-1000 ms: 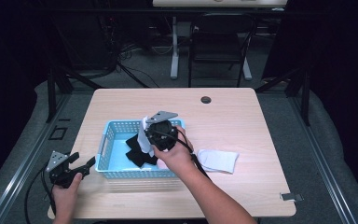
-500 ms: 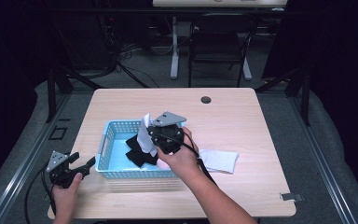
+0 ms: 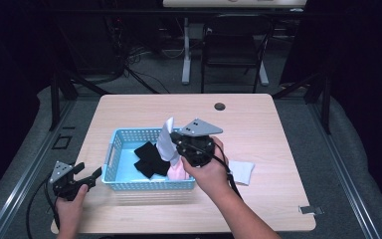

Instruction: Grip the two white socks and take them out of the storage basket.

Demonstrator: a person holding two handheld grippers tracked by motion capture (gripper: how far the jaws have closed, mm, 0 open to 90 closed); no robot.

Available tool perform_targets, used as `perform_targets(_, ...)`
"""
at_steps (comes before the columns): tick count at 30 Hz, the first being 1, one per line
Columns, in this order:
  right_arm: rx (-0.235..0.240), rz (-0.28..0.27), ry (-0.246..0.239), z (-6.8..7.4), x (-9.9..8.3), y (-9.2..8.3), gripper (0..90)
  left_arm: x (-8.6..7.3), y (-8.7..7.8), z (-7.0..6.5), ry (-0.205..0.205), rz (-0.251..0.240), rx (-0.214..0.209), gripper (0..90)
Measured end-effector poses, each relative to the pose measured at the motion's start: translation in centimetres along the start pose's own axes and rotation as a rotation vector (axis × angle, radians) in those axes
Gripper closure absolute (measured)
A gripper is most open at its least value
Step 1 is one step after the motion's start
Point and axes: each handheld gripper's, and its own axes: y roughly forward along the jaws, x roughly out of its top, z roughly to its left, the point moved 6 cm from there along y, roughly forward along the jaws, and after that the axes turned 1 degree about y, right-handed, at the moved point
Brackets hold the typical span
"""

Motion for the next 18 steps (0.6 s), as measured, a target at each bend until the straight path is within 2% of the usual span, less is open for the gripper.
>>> perform_targets(4,-0.013,-0.008,0.01,-0.7,0.0,-1.3,88.9,0.0,0.0,0.0,-0.002,0.001,0.002,22.6)
perform_targets(7,-0.042,-0.017,0.018,-1.8,-0.4,-3.1,88.9,-0.1,0.0,0.0,0.0,0.005,0.004,22.7)
perform_targets(8,-0.042,-0.017,0.018,-1.8,-0.4,-3.1,88.9,-0.1,0.0,0.0,0.0,0.005,0.004,22.6)
perform_targets(10,-0.067,-0.021,0.023,-2.6,-0.8,-4.1,88.9,0.0,0.0,0.0,-0.001,0.003,0.007,22.7)
perform_targets(12,-0.099,-0.019,0.046,-4.0,-1.6,-5.4,88.9,0.0,0.1,0.0,0.002,0.004,0.006,22.7)
perform_targets(13,-0.099,-0.019,0.046,-4.0,-1.6,-5.4,88.9,0.0,0.1,-0.1,0.003,0.005,0.006,22.7)
perform_targets(18,-0.162,-0.003,0.101,-6.6,-3.6,-7.1,88.9,-0.1,0.1,0.0,0.005,0.007,0.007,22.6)
